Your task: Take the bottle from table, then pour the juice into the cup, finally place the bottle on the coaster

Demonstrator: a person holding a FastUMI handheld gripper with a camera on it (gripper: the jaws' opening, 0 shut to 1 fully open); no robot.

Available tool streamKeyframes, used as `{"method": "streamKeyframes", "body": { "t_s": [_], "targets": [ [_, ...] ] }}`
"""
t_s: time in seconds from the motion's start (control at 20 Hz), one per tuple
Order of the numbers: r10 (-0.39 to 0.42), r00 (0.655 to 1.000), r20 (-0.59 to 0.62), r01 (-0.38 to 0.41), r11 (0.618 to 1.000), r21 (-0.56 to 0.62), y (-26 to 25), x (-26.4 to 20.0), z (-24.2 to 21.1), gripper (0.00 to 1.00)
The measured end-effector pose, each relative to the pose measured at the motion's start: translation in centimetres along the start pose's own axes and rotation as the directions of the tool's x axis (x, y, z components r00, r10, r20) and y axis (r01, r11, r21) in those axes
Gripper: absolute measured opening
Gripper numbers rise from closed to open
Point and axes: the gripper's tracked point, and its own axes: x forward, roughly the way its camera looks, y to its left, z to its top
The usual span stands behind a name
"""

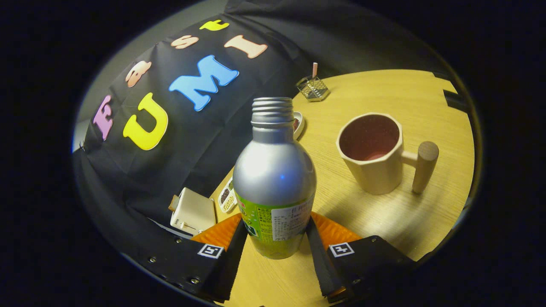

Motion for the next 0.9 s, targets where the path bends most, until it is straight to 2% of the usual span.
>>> {"method": "streamKeyframes", "body": {
  "t_s": [0.35, 0.65, 0.9],
  "targets": [
    [-0.01, 0.995, 0.103, 0.027, 0.985, -0.169, 1.7, 2.1, 1.0, 0.75],
    [-0.054, 0.991, 0.126, 0.096, 0.932, -0.349, 2.8, 4.6, 0.7, 0.75],
    [-0.062, 0.986, 0.154, 0.122, 0.899, -0.421, 4.0, 7.1, 0.7, 0.75]
  ]
}}
